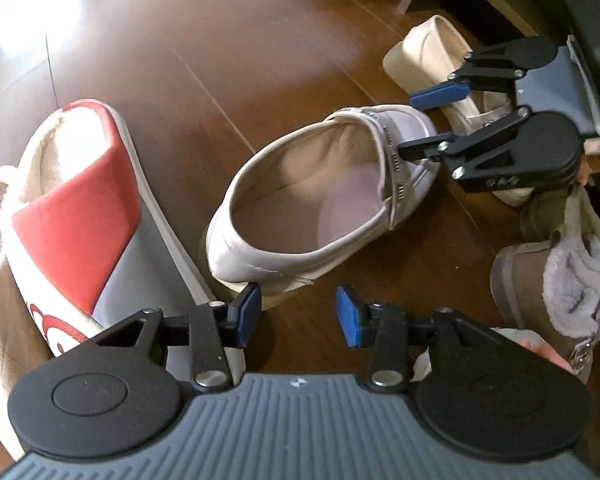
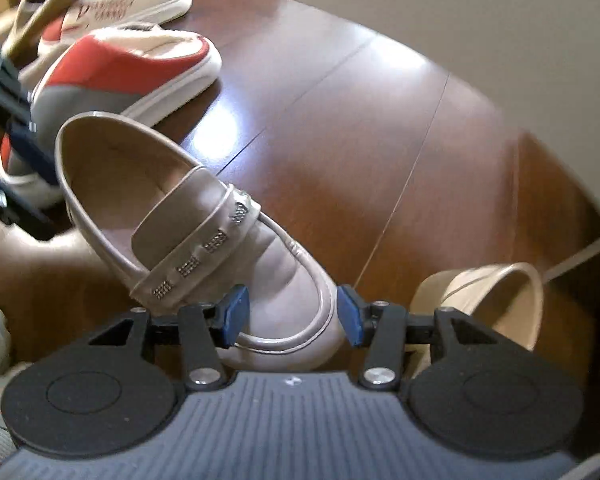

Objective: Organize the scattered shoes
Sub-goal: 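Grasp the white rhinestone loafer with the right gripper and lift it, then lower the white rhinestone loafer beside the cream loafer and open the right gripper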

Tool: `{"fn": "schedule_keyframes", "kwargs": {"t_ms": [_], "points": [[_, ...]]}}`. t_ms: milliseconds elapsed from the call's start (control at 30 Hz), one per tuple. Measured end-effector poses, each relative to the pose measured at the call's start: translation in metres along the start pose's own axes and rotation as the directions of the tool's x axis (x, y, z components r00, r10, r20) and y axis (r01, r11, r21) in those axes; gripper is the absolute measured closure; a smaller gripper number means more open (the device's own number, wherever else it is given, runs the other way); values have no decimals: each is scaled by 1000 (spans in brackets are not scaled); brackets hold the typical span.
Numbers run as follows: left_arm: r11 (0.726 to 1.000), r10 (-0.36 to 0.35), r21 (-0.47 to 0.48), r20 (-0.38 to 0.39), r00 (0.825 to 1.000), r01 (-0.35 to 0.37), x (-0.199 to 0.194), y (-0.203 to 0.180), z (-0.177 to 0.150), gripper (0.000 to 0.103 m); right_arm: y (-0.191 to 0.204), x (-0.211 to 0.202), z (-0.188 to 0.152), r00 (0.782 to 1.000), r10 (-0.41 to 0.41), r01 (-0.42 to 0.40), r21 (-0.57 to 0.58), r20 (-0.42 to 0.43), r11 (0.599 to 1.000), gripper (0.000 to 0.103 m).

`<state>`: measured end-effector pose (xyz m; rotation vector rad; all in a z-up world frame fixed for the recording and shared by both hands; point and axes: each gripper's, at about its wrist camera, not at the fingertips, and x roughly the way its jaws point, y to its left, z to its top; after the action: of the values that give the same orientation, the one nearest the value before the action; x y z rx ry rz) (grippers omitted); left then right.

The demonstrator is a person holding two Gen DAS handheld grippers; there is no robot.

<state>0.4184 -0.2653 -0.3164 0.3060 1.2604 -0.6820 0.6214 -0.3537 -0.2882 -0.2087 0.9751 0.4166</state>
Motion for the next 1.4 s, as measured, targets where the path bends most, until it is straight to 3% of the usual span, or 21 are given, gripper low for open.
{"fn": "schedule_keyframes", "kwargs": {"t_ms": [167, 300, 333, 400, 500, 667, 700, 800, 833, 867, 900, 1000, 1100, 1200, 1267, 1300, 1333, 1400], "points": [[996, 84, -11, 63, 994, -83, -1, 12, 12, 55, 15, -8, -13, 997, 0, 4, 46, -78, 999, 54], [995, 89, -48, 76, 993, -86, -3, 25, 28, 56, 47, -25, -28, 979, 108, -107, 15, -174, 994, 55], [995, 96, -49, 101, 990, -92, -5, 26, 31, 55, 54, -28, -30, 972, 144, -143, 15, -186, 990, 62], [989, 151, -12, 162, 975, -151, -14, 20, 33, 53, 56, -38, -28, 979, 152, -145, 58, -139, 988, 62], [992, 124, 3, 155, 980, -126, -17, 16, 28, 51, 44, -50, -13, 999, 34, -35, 126, 4, 991, 54], [990, 127, 51, 131, 983, -134, -24, 14, 1, 51, 22, -34, 31, 988, 4, -49, 285, 156, 957, 50], [987, 136, 72, 136, 981, -146, -27, 12, -3, 51, 21, -29, 36, 987, 5, -50, 286, 158, 957, 50], [986, 137, 82, 130, 982, -148, -29, 11, -4, 50, 23, 16, 61, 998, -25, 13, 233, 51, 972, 51], [987, 132, 76, 126, 983, -143, -30, 12, -3, 50, 22, 26, 66, 999, -24, 17, 223, 26, 975, 78], [988, 129, 72, 123, 984, -138, -27, 11, -1, 50, 23, 39, 65, 1000, -4, 5, 205, -9, 979, 98], [990, 118, 62, 121, 986, -126, -28, 13, 0, 50, 24, 37, 62, 1000, 12, -14, 206, 15, 978, 99], [993, 101, 49, 120, 988, -108, -30, 18, 0, 50, 42, 19, 48, 998, -46, 42, 93, 44, 995, 101], [993, 99, 53, 120, 988, -106, -27, 17, 1, 50, 40, 8, 36, 994, -101, 98, 60, 43, 993, 102], [993, 99, 57, 110, 989, -106, -26, 14, 0, 50, 15, 7, 29, 986, -164, 160, 126, 20, 979, 101], [993, 94, 62, 101, 990, -101, -25, 11, -2, 50, 5, 0, 25, 977, -209, 198, 172, 50, 965, 95], [993, 95, 65, 99, 991, -101, -24, 11, -2, 50, 2, -11, 19, 973, -219, 198, 230, 69, 953, 84], [993, 95, 67, 100, 990, -102, -24, 11, -2, 50, 0, -22, 14, 970, -228, 194, 290, 87, 937, 53], [992, 95, 70, 103, 990, -102, -25, 11, -3, 50, 0, -34, 4, 963, -240, 177, 379, 125, 908, 16]]}}
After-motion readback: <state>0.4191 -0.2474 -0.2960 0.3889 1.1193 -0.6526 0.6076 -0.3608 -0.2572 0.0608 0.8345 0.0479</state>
